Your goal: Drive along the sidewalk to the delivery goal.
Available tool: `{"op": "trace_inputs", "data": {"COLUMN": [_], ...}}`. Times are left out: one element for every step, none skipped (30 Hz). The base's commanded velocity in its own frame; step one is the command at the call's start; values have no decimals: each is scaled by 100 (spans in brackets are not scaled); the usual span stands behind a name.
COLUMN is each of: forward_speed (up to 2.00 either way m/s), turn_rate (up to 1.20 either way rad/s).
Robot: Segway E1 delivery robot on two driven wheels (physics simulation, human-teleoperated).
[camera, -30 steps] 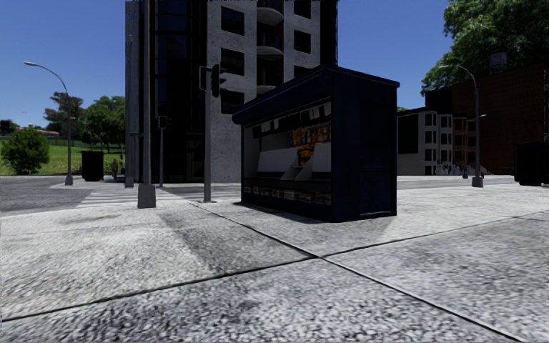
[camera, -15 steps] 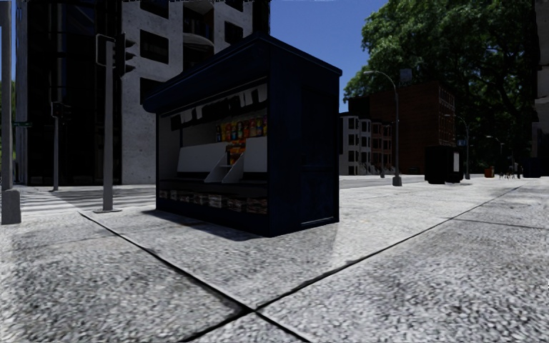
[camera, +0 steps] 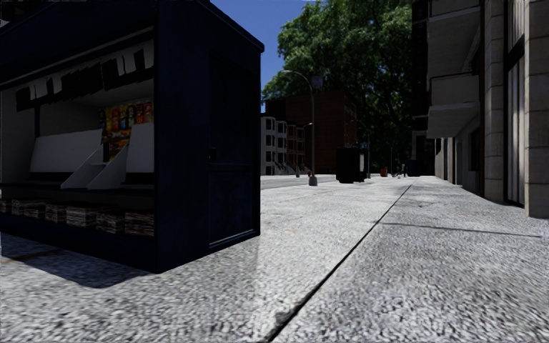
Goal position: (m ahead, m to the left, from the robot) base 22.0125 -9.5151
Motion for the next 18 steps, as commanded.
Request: {"op": "trace_inputs", "data": {"forward_speed": [200, 200, 200, 200, 200, 200, 200, 200, 200, 200, 200, 200, 200, 200, 200, 200, 200, 200], "turn_rate": [-66, -66, -66, -66, -64, -63, -61, -60, -60, -60, -59, -59, -57, -57, -54, -52, -52, -52]}}
